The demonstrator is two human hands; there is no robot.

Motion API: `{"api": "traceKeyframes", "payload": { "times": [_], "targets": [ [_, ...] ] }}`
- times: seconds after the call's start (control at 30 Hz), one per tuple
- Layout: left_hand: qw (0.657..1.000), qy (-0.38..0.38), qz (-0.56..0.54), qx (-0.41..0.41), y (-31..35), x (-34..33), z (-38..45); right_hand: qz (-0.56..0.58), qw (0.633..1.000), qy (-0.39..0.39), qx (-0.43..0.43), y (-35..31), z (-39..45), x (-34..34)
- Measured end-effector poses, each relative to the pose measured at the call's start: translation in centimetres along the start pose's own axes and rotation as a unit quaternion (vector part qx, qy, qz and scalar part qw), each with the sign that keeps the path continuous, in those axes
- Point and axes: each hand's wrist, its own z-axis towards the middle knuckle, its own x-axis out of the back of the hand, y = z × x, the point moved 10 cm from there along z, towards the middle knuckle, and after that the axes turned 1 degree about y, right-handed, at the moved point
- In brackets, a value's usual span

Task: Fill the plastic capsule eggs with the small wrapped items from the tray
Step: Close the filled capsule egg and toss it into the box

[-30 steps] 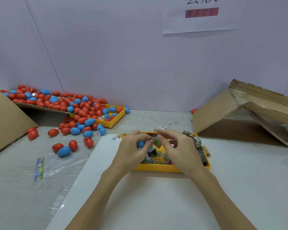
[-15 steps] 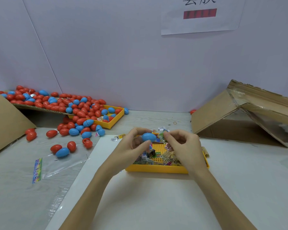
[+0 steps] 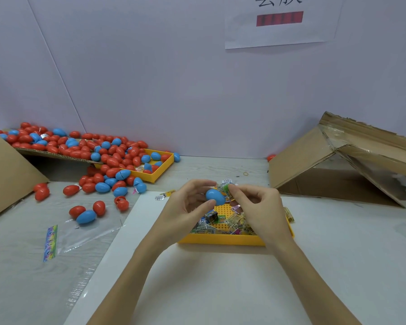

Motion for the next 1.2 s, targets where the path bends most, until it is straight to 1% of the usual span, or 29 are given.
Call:
{"api": "traceKeyframes", "payload": {
  "times": [0.33, 0.53, 0.8, 0.93, 1.07, 1.13, 1.2],
  "targets": [
    [1.000, -0.004, 0.014, 0.002, -0.1, 0.0, 0.0, -0.021, 0.999, -0.007, 0.028, -0.5, -0.1, -0.1],
    [1.000, 0.001, 0.001, 0.012, -0.1, 0.2, -0.1, -0.018, 0.999, -0.027, 0.035, -0.7, -0.2, -0.6],
    [1.000, 0.011, 0.000, 0.024, -0.2, 0.4, 0.0, -0.073, 0.995, -0.029, 0.068, -1.2, -0.4, -1.0],
    [1.000, 0.013, 0.006, 0.020, -0.2, 0.4, 0.0, 0.034, 0.997, -0.065, -0.019, 0.3, -0.4, -1.5],
    [1.000, 0.010, 0.012, 0.012, 0.0, 0.4, 0.0, 0.121, 0.979, -0.111, -0.119, 1.9, -0.7, -2.4],
    [1.000, 0.007, 0.016, 0.010, 0.0, 0.4, 0.0, 0.144, 0.971, -0.120, -0.148, 2.4, -0.9, -2.6],
    [1.000, 0.006, 0.025, 0.015, 0.0, 0.3, 0.0, 0.143, 0.971, -0.107, -0.157, 2.7, -0.8, -2.4]
  ]
}}
